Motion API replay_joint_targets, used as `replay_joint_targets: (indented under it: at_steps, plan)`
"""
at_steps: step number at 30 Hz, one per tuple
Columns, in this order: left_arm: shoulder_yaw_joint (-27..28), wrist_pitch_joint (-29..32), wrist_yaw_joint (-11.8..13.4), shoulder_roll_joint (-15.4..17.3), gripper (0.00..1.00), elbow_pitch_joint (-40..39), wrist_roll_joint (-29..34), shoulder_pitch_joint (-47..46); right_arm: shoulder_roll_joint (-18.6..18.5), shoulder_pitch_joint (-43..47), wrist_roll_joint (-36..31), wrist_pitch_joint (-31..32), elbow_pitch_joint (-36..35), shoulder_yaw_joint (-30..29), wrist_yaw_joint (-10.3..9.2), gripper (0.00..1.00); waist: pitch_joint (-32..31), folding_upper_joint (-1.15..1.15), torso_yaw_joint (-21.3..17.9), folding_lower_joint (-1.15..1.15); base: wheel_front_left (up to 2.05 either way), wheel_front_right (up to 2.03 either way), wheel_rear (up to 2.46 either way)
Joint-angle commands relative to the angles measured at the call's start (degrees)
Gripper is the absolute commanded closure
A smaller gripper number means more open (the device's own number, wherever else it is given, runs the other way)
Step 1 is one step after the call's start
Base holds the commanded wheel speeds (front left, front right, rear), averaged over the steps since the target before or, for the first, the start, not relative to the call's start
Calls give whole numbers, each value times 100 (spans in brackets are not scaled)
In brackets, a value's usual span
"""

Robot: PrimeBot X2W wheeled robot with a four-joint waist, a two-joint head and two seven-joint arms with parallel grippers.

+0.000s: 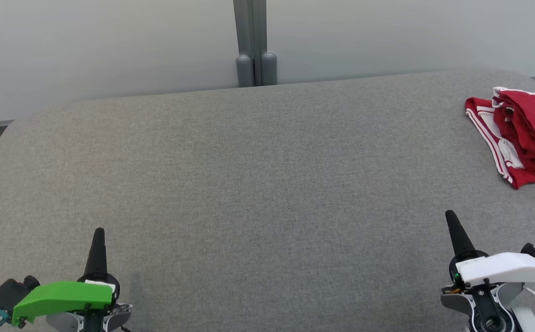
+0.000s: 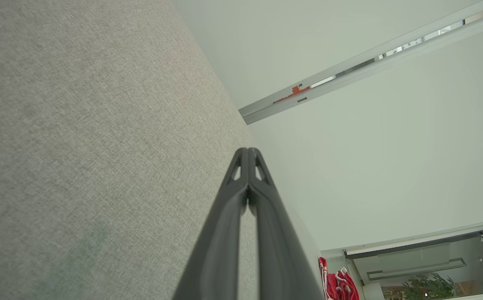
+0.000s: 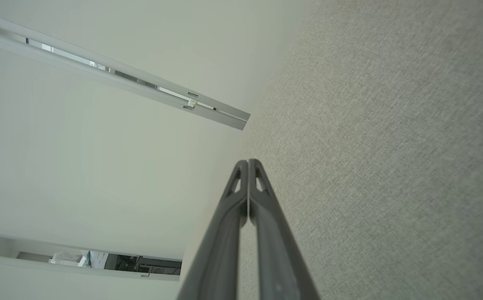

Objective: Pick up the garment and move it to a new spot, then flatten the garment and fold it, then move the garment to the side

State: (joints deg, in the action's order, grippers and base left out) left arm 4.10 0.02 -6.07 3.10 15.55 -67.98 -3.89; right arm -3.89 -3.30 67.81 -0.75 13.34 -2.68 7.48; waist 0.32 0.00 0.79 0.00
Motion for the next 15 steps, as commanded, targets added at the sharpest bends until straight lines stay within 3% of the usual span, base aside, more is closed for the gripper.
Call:
replay_joint_targets:
  at_steps: [1, 15]
  plan:
    - [45, 46, -40, 17, 100, -59, -151, -144, 1, -128, 166, 42, -21, -31, 4, 100, -1, 0, -2, 0, 0, 0, 0]
    - [106, 235, -73, 6, 100, -92, -846, -186, 18, -186, 874, 239, 4, -124, 3, 100, -4, 0, -22, 0, 0, 0, 0]
